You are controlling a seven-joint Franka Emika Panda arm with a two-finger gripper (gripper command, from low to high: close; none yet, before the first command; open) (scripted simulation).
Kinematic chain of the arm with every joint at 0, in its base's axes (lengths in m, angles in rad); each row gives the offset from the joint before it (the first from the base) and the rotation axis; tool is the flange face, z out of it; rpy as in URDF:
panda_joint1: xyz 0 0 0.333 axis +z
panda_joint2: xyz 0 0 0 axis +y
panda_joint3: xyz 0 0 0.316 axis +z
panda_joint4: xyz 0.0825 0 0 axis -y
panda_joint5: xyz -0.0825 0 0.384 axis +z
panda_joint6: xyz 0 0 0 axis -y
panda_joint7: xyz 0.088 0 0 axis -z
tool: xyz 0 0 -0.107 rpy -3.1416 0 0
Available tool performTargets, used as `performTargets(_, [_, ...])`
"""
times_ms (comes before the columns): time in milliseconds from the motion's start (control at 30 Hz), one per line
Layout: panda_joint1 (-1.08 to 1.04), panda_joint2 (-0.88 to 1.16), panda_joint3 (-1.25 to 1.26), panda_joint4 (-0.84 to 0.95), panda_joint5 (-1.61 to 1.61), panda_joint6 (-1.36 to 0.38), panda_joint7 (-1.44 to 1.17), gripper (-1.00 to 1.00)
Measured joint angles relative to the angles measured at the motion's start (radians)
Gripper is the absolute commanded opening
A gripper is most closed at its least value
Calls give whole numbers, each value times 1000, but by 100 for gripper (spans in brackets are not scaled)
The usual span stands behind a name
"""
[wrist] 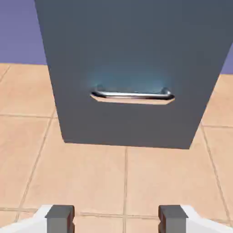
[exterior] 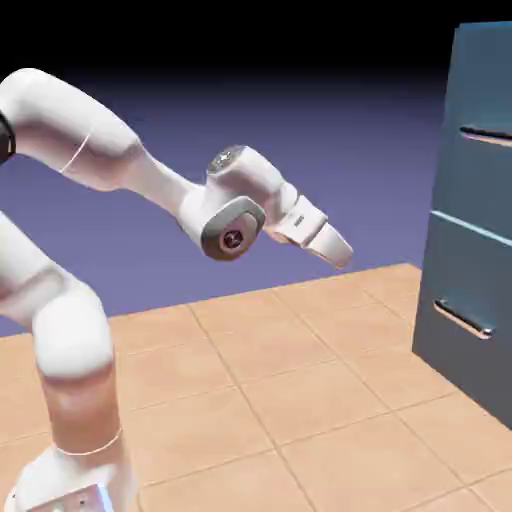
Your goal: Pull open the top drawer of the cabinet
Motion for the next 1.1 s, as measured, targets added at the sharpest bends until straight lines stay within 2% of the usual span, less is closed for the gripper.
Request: performTargets(1100, [558, 1184, -1112, 545, 1435, -426, -1350, 0])
